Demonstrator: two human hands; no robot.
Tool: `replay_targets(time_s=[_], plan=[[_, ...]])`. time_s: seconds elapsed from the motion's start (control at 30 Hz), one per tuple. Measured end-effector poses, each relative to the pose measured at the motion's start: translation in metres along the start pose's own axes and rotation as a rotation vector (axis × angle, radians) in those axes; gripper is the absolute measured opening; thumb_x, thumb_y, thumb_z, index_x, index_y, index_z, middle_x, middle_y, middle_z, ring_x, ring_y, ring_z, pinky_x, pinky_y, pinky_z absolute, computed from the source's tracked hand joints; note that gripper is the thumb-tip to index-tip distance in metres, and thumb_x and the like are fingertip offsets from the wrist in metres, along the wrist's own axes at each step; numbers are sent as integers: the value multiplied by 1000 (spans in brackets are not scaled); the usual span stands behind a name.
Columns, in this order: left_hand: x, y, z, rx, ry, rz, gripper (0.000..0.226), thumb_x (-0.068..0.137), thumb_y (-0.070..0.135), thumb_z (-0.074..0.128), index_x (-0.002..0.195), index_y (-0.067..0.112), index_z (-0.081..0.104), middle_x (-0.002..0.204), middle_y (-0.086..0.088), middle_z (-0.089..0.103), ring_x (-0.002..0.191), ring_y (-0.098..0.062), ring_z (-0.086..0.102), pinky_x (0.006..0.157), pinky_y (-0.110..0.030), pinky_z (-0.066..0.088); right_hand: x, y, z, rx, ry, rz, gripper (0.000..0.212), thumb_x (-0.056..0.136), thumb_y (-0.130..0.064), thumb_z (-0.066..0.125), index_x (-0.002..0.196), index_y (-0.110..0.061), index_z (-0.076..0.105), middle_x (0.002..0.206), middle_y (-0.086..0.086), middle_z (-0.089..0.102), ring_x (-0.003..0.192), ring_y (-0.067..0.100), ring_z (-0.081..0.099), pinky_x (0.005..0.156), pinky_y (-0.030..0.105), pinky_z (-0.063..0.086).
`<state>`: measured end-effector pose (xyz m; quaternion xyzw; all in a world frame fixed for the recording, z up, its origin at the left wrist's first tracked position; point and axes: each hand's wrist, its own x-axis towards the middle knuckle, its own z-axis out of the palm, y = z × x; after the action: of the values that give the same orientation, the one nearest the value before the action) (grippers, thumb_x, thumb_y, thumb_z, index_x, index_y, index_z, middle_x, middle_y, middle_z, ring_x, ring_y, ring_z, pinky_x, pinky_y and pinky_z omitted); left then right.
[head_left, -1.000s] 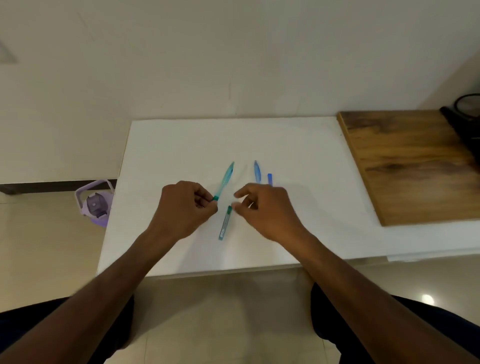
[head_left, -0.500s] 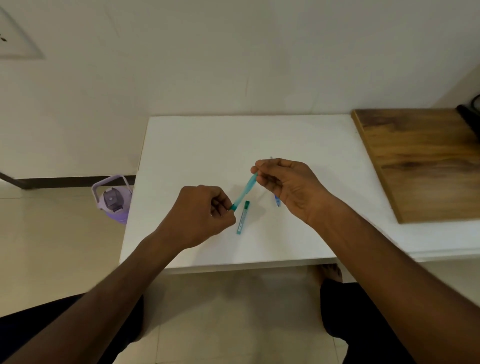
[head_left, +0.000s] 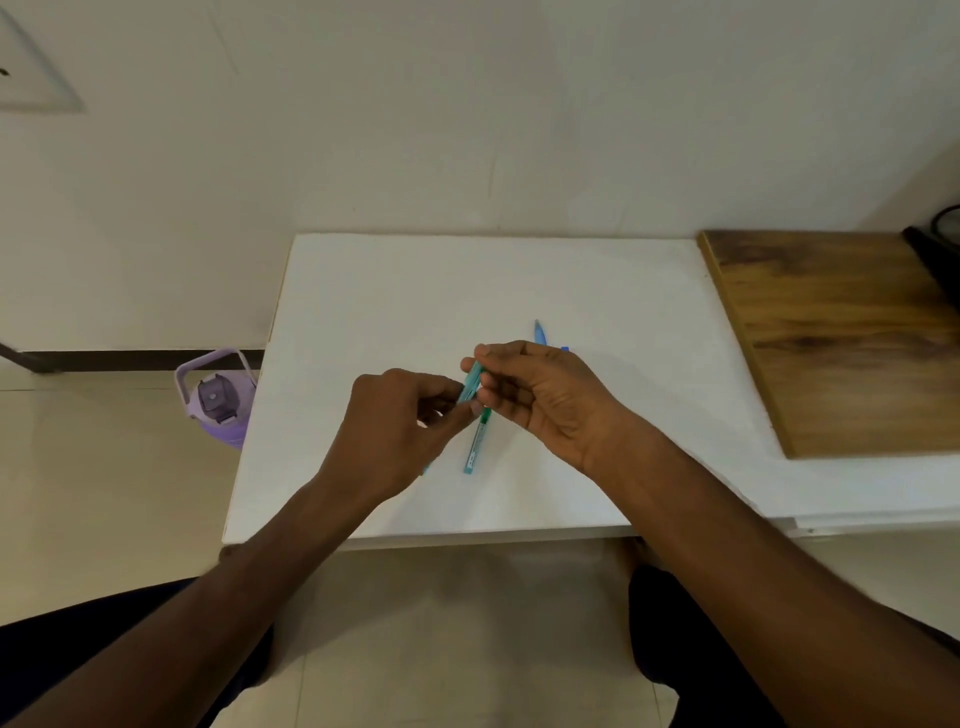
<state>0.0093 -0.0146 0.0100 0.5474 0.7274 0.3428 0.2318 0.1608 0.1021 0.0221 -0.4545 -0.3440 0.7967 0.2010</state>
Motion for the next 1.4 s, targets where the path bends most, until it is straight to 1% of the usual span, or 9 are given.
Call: replay_targets(time_s=[0.13, 0.23, 0.37, 0.5, 0.67, 0.93, 1.03, 1.13, 1.4], plan=[[1, -6, 0, -86, -5, -69, 24, 96, 43, 73, 105, 25, 85, 79, 21, 77, 67, 3, 73, 63, -9, 55, -3, -7, 0, -24, 112, -83, 29, 84, -9, 86, 109, 4, 78, 112, 23, 78, 83, 17, 70, 78, 27, 63], [1, -11, 1, -93, -27, -109, 19, 95, 38, 76, 107, 25, 84, 76, 22, 76, 66, 2, 73, 64, -10, 57, -4, -27, -10, 55, 214, -207, 17, 82, -11, 87, 98, -8, 81, 98, 9, 80, 80, 13, 70, 75, 24, 62], [1, -14, 1, -152, 22, -157, 15, 97, 33, 75, 103, 23, 83, 81, 15, 79, 72, -5, 75, 65, -22, 64, -7, -46, -37, -626, 306, -397, 7, 84, -27, 88, 89, -27, 83, 87, -10, 82, 80, 10, 78, 75, 21, 62], [3, -7, -1, -169, 31, -116, 27, 97, 33, 74, 123, 27, 71, 88, 13, 81, 71, -2, 76, 63, -15, 62, 2, -9, -35, -1225, 256, -337, 14, 80, -32, 92, 84, -26, 79, 69, -11, 75, 65, 1, 71, 72, 10, 51], [3, -3, 0, -57, 65, -74, 25, 99, 37, 71, 118, 22, 76, 94, 11, 80, 78, -3, 76, 77, -23, 64, 10, 23, -30, -1525, 307, -297, 21, 87, -39, 83, 83, -24, 69, 80, -5, 67, 67, 8, 56, 65, 16, 45], [0, -10, 4, -122, 67, -143, 19, 95, 35, 77, 112, 26, 81, 90, 22, 74, 89, 11, 68, 72, 1, 46, 11, 19, -28, -1558, 320, -278, 30, 87, -48, 82, 92, -20, 73, 87, -1, 70, 71, 9, 58, 69, 21, 43], [2, -11, 5, -143, 45, -157, 23, 96, 37, 75, 116, 26, 81, 94, 24, 73, 90, 10, 68, 70, 3, 45, 4, -4, -27, -1213, 270, -417, 16, 90, -36, 81, 91, -20, 80, 76, -9, 76, 66, 4, 70, 69, 16, 55], [3, -9, 6, -145, 28, -140, 28, 97, 37, 74, 120, 24, 80, 101, 22, 71, 87, 2, 70, 71, 4, 45, -4, -19, -23, -790, 122, -405, 14, 97, -31, 72, 99, -22, 83, 85, -7, 82, 78, 10, 77, 74, 23, 64], [1, -8, 6, -133, -14, -94, 24, 97, 35, 74, 119, 27, 80, 100, 22, 72, 91, 1, 70, 77, 0, 49, -2, -16, -21, -641, 52, -284, 6, 90, -12, 79, 91, -15, 84, 86, 5, 82, 71, 13, 73, 70, 26, 60]])
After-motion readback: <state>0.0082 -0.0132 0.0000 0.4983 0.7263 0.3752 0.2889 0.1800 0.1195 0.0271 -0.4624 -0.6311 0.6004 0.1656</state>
